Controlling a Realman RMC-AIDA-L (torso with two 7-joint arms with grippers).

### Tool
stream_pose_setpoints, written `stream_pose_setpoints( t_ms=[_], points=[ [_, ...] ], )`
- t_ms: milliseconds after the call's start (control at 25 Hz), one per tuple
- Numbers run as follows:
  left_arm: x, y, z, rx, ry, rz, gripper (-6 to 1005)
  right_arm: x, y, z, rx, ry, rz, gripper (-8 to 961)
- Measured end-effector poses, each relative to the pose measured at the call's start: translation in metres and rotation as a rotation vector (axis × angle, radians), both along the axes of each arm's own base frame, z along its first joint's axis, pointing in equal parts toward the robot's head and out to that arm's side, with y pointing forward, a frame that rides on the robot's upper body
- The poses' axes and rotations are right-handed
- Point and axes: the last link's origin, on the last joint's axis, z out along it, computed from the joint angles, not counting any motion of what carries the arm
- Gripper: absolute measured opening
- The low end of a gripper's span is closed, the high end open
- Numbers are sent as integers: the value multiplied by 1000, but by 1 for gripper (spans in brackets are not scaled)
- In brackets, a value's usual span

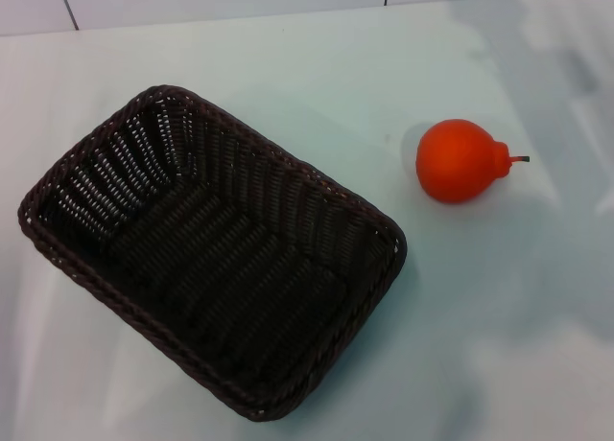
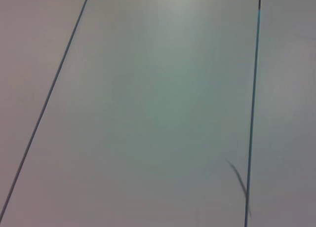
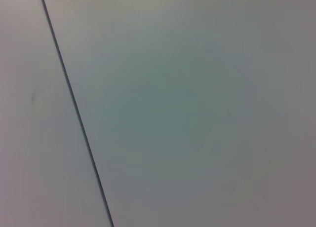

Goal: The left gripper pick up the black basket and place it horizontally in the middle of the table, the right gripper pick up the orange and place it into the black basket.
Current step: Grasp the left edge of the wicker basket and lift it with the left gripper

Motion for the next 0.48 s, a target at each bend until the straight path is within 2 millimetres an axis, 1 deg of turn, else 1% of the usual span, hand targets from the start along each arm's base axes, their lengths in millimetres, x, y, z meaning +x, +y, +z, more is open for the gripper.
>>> stream_pose_setpoints(
  t_ms=[280, 480],
  points=[
    [-3, -7, -2, 3, -15, 21, 783, -5, 3, 1, 3, 7, 19, 527],
    [-2, -8, -3, -3, -13, 15, 782, -6, 3, 0, 0, 11, 18, 532]
  ],
)
